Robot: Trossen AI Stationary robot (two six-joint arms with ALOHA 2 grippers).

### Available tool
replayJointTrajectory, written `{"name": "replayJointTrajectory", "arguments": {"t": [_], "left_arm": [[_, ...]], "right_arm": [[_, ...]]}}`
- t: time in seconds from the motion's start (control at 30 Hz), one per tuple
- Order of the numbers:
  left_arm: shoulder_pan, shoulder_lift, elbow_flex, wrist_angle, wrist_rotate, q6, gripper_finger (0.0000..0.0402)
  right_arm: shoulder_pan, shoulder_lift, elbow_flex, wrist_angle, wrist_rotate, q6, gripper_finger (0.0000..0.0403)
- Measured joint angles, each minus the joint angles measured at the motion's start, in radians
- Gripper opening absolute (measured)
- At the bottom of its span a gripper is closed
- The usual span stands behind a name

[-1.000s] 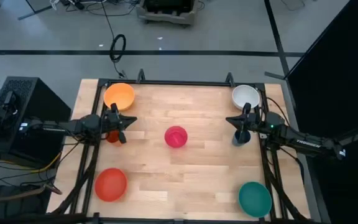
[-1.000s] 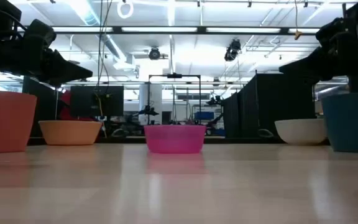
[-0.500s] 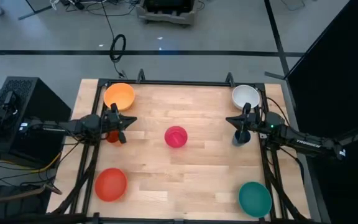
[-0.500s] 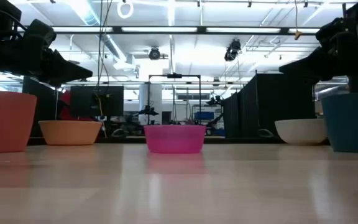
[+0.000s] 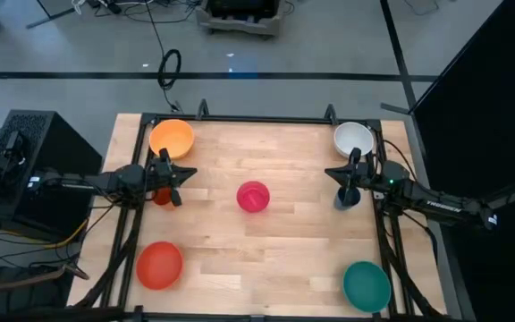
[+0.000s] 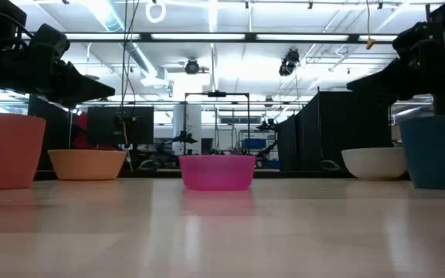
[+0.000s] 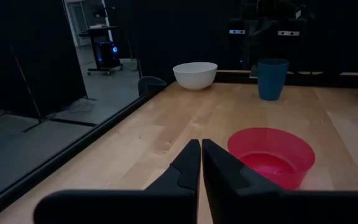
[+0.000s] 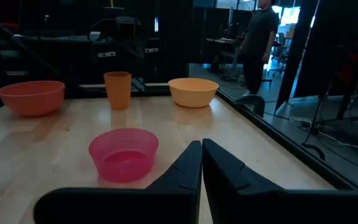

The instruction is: Nest bowls inside each other

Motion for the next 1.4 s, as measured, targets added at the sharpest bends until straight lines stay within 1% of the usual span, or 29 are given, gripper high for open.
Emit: {"name": "replayJointTrajectory", "arguments": {"t": [1.17,1.27,1.4], "left_arm": [[0.000,0.000,0.000,0.001,0.000,-0.001,0.0007],[0.000,0.000,0.000,0.011,0.000,-0.049,0.0006],[0.000,0.000,0.000,0.081,0.000,-0.105,0.0005]], "right_arm": [[0.000,0.000,0.000,0.000,0.000,0.000,0.0000],[0.000,0.000,0.000,0.000,0.000,0.000,0.0000],[0.000,0.000,0.000,0.000,0.000,0.000,0.0000]]}}
